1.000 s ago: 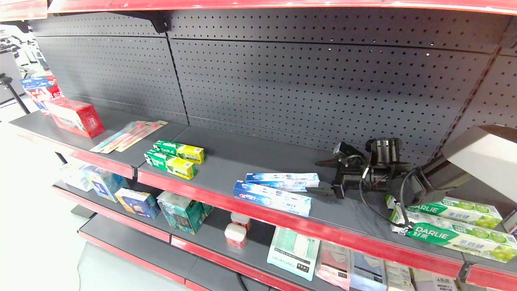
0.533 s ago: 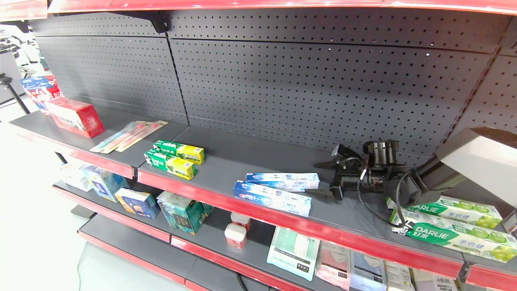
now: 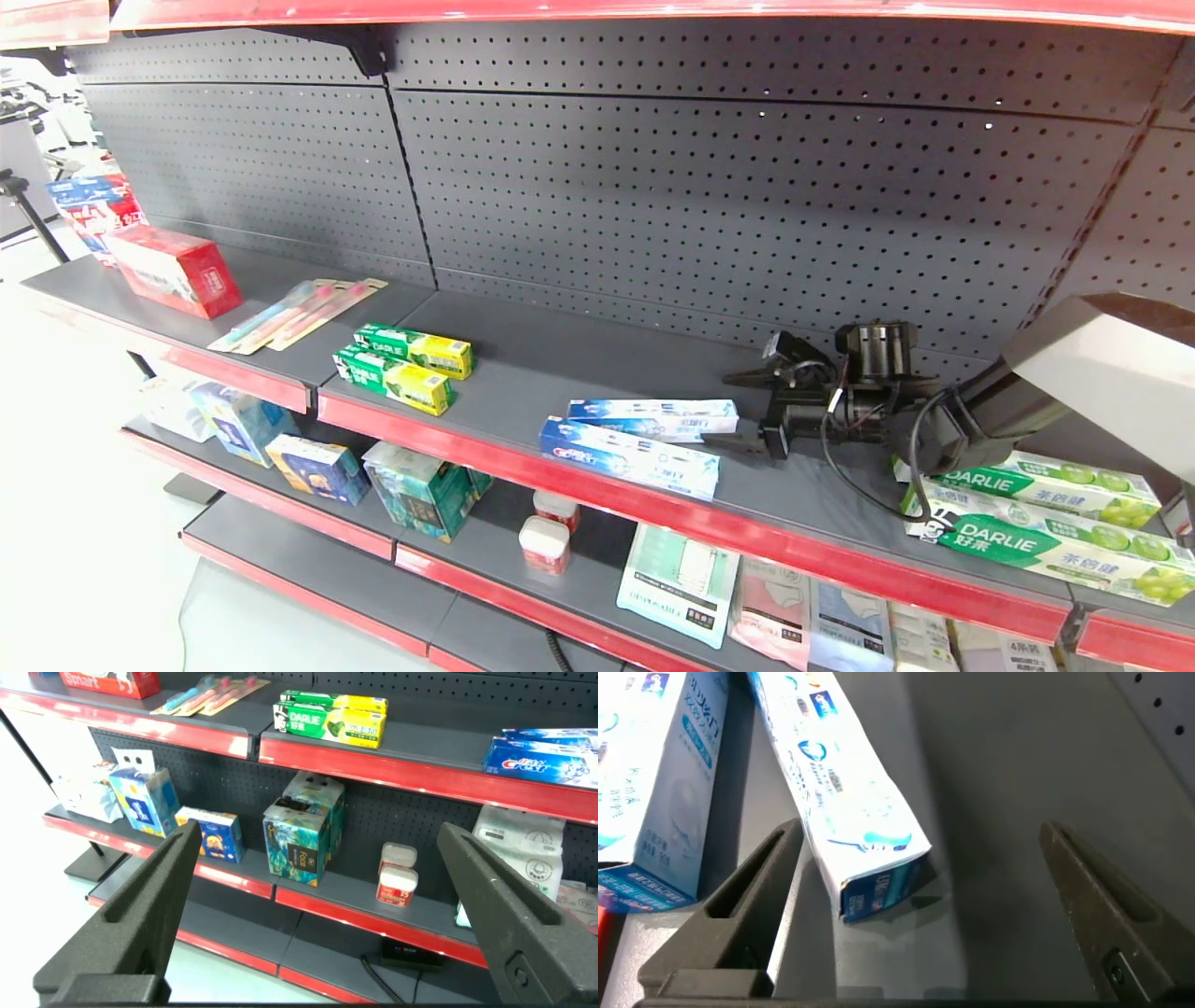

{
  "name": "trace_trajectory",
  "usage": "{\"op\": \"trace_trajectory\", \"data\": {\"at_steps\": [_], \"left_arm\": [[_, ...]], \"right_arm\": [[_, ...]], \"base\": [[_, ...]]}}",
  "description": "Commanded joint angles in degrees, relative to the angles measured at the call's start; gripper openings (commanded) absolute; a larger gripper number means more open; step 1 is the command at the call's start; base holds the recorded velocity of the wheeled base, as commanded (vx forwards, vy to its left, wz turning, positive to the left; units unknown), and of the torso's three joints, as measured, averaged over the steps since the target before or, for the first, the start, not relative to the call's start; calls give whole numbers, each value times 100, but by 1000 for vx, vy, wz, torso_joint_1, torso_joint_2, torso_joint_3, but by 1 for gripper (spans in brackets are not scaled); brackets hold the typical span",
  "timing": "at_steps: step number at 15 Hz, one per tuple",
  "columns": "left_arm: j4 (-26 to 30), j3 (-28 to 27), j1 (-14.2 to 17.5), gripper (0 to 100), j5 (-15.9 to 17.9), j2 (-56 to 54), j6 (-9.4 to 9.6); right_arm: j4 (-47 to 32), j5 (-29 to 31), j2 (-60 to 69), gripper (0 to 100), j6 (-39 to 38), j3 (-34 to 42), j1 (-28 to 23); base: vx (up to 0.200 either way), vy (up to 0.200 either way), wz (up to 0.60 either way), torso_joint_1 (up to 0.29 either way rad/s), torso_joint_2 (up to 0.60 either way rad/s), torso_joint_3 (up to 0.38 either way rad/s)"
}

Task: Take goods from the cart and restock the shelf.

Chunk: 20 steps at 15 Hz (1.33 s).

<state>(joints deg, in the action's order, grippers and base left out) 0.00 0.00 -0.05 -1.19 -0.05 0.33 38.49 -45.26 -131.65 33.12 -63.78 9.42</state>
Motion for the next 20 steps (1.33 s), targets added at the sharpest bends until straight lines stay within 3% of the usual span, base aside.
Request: {"op": "trace_trajectory", "data": {"at_steps": [1,6,7,20], "left_arm": [[0,0,-4,100,-4,5,2],[0,0,-4,100,-4,5,2],[0,0,-4,100,-4,5,2],[0,0,-4,100,-4,5,2]], "right_arm": [[1,0,-19,100,1,-3,24],[1,9,-37,100,1,6,33],[-8,9,-45,0,1,6,42],[-60,53,315,0,-16,287,-125]], "base": [[0,0,0,0,0,0],[0,0,0,0,0,0],[0,0,0,0,0,0],[0,0,0,0,0,0]]}}
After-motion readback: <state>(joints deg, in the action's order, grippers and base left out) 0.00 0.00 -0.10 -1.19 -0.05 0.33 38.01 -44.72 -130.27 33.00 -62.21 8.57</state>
